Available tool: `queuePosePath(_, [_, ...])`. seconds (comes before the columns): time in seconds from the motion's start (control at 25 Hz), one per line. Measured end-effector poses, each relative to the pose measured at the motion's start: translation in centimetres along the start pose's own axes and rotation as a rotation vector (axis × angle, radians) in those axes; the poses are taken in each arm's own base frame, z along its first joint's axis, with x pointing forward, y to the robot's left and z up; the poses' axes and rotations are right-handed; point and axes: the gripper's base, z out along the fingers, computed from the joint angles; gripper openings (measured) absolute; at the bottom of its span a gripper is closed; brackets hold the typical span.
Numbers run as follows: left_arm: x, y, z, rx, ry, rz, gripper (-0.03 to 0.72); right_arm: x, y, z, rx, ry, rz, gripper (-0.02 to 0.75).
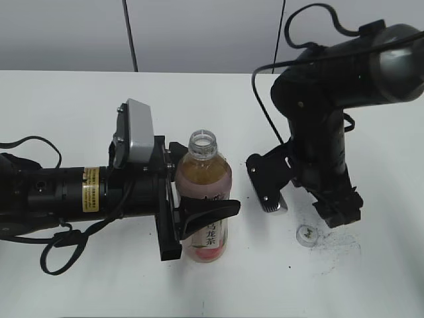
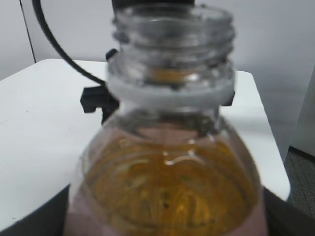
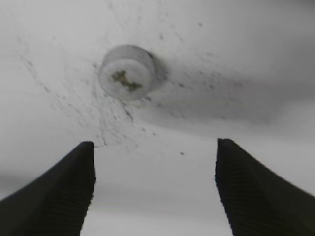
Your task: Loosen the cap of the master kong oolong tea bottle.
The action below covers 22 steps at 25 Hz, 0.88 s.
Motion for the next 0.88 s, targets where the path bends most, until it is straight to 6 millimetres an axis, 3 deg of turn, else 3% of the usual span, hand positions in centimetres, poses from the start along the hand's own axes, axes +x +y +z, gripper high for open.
queuePosePath(0.2, [0.0,0.0,0.0,-0.003,-0.001,-0.001,0.469,0.7,-0.7,-3.6,0.116,-0.031,0.053,0.565])
queuePosePath(0.32, [-0.1,0.1,0.0,-0.007,-0.005,-0.002,0.536,0.4,-1.1,-4.6,0.123,-0.077,0.086,0.565])
queuePosePath(0.44, [-0.1,0.2,0.0,-0.018,-0.009,-0.007,0.579,0.4,-1.2,-5.1,0.116,-0.088,0.098,0.565])
queuePosePath(0.68, [-0.3,0.5,0.0,-0.054,-0.023,-0.019,0.588,0.4,-1.3,-5.3,0.116,-0.089,0.102,0.565])
queuePosePath(0.88, [-1.9,0.6,-0.3,-0.075,-0.061,0.014,0.591,0.5,-1.5,-5.8,0.122,-0.09,0.131,0.565])
